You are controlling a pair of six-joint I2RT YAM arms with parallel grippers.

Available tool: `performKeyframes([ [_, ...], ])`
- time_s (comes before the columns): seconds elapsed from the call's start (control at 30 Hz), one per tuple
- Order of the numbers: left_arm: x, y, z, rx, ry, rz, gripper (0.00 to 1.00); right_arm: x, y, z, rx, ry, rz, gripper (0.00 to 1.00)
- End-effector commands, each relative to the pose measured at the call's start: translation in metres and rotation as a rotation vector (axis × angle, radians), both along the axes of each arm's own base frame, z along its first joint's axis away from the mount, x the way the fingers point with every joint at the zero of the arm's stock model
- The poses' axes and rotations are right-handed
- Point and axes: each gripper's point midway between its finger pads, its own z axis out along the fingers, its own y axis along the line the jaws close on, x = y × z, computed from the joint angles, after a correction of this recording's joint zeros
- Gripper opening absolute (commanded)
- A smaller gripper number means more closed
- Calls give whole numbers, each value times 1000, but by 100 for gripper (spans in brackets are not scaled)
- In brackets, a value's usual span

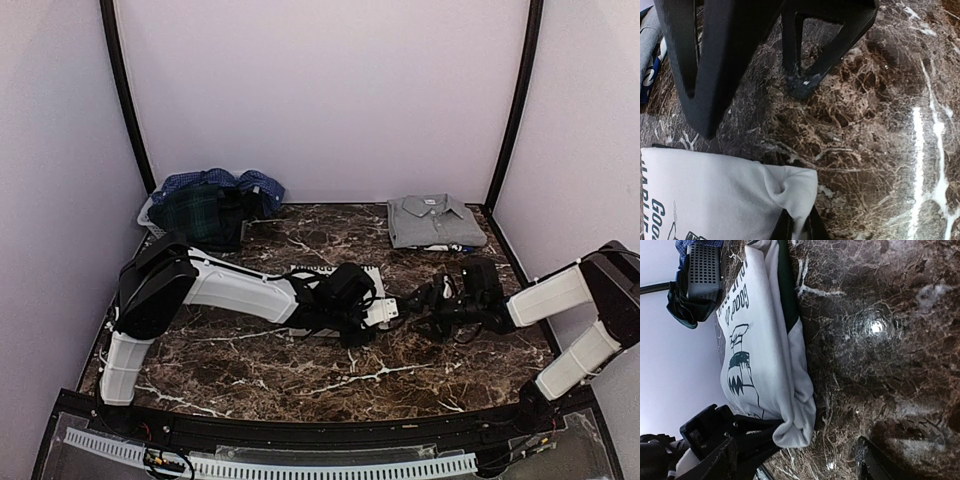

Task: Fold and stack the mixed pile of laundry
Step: Pick up the square-folded T-shirt from the center of the board, then pass from the left arm to the right

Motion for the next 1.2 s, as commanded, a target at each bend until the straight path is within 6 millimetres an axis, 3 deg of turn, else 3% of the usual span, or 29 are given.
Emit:
performKeyframes([
  [0.0,-19,-14,40,-140,64,-32,2,14,13,4,73,-26,-36,77],
  [0.33,-18,-18,52,-196,83,-7,1,21,46,-9,150,19,-44,75],
  [0.5,-17,-20,65,-237,83,8,1,17,49,-17,185,76,-86,73],
  [0.77,-15,-21,80,-276,54,8,1,9,57,-9,200,103,-119,76],
  [1.17,-22,-24,83,-300,79,-18,1,51,58,-3,162,24,-284,63],
])
